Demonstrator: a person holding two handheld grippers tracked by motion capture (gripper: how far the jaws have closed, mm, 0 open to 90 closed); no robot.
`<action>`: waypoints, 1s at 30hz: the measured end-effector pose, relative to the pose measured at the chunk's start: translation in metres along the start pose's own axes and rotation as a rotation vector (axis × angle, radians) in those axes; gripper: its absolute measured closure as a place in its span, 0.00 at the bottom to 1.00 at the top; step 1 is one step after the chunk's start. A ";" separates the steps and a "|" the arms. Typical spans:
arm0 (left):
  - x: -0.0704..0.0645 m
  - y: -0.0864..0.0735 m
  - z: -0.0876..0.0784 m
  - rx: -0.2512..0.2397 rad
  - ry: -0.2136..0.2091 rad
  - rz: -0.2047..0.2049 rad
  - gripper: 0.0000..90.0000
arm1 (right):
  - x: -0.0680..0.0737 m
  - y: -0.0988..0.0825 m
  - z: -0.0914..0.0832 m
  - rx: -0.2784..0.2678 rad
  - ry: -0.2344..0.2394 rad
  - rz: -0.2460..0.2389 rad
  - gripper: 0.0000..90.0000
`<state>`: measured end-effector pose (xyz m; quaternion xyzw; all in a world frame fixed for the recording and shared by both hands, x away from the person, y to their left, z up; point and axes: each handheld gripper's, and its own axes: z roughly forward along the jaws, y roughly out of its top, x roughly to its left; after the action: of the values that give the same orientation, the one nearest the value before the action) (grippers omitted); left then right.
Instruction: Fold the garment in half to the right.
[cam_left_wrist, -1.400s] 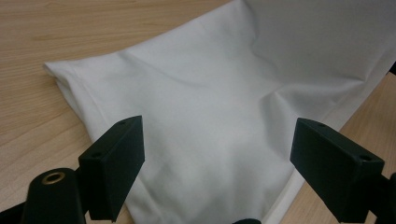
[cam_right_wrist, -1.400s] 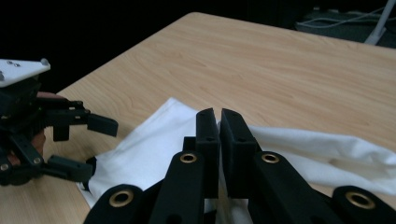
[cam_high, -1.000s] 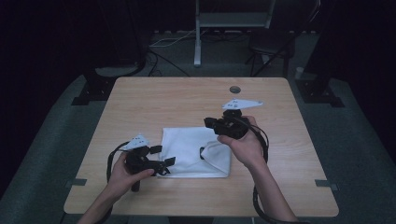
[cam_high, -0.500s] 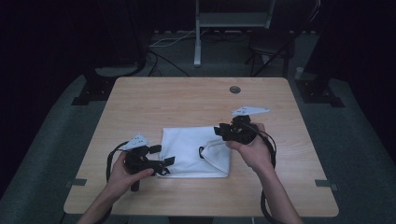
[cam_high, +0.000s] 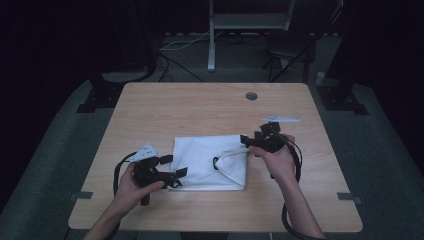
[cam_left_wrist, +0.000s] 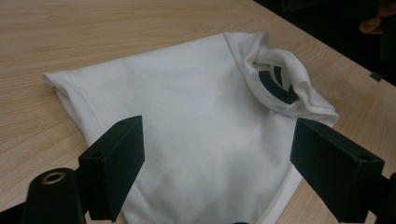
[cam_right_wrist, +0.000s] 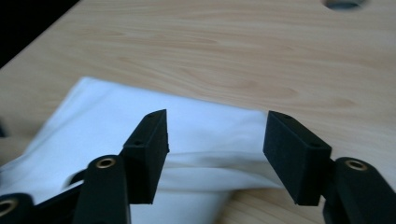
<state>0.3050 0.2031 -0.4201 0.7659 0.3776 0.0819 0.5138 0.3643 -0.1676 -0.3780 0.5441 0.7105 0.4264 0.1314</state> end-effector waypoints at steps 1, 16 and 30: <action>0.000 0.000 0.001 0.000 -0.004 0.001 0.20 | -0.004 -0.001 0.002 0.006 -0.010 0.022 0.42; -0.004 -0.004 0.007 0.018 -0.018 0.017 0.20 | -0.025 -0.015 0.032 0.088 -0.036 0.118 0.60; -0.002 -0.004 0.006 0.017 -0.013 0.018 0.20 | -0.019 -0.019 0.042 0.114 -0.069 0.055 0.95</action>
<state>0.3042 0.1982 -0.4257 0.7743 0.3681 0.0785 0.5088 0.3860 -0.1656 -0.4221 0.5844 0.7136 0.3695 0.1128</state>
